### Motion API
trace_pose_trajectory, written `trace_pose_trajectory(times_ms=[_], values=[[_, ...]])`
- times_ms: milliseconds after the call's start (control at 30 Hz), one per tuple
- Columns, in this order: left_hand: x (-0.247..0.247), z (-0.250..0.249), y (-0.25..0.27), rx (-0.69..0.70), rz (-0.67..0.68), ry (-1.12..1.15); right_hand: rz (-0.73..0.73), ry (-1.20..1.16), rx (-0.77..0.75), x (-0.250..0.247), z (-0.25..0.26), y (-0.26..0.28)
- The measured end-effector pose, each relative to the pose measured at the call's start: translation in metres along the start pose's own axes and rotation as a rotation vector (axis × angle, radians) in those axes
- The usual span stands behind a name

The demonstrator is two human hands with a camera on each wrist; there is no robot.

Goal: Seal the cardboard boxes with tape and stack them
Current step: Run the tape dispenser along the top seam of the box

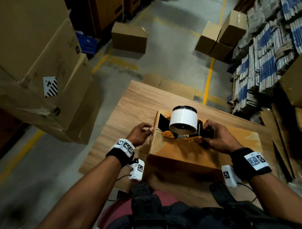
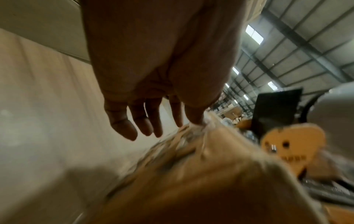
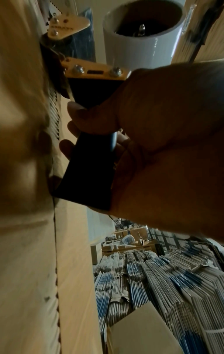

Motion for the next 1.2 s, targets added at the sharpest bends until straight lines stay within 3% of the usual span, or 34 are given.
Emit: trace_pose_trajectory(times_ms=[167, 233, 333, 433, 533, 600, 700, 767, 867, 900, 1067, 1200], values=[[0.019, 0.066, -0.011, -0.024, -0.031, -0.124, 0.024, -0.016, 0.000, 0.000, 0.006, 0.001], [0.015, 0.058, -0.011, -0.038, -0.065, -0.168, 0.028, -0.024, -0.009, -0.001, 0.009, 0.002], [0.002, 0.038, -0.006, 0.033, -0.326, -0.189, 0.040, -0.039, -0.007, -0.001, 0.008, 0.004], [0.002, 0.014, 0.016, 0.202, -0.456, 0.059, 0.028, -0.019, -0.010, 0.001, 0.005, 0.005], [0.032, -0.001, 0.039, 0.199, -0.258, 0.226, 0.014, -0.023, -0.009, 0.001, 0.006, 0.005], [0.048, -0.005, 0.045, 0.192, -0.124, 0.152, 0.022, -0.035, -0.007, 0.002, 0.006, 0.005], [0.051, 0.003, 0.041, 0.163, -0.083, 0.022, 0.052, -0.058, -0.031, 0.003, 0.005, 0.005], [0.048, 0.013, 0.040, 0.260, -0.069, -0.198, 0.069, -0.064, -0.039, 0.003, 0.004, 0.006], [0.048, 0.028, 0.037, 0.565, -0.052, -0.510, 0.077, -0.037, -0.051, 0.001, 0.007, 0.006], [0.049, 0.028, 0.038, 0.597, -0.034, -0.579, 0.082, -0.030, -0.054, 0.000, 0.007, 0.007], [0.050, 0.017, 0.053, 0.461, -0.024, -0.999, 0.111, -0.064, -0.074, -0.002, 0.008, 0.013], [0.053, 0.011, 0.058, 0.377, -0.008, -1.088, 0.059, -0.060, -0.114, -0.013, 0.000, 0.020]])
Point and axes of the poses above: each hand's wrist, its own y-axis away from the middle knuckle, its own x-axis out of the palm, z = x × y, the point moved 2 cm from there along -y, towards the middle knuckle, and after that the axes turned 13 degrees about y, right-handed, at the moved point
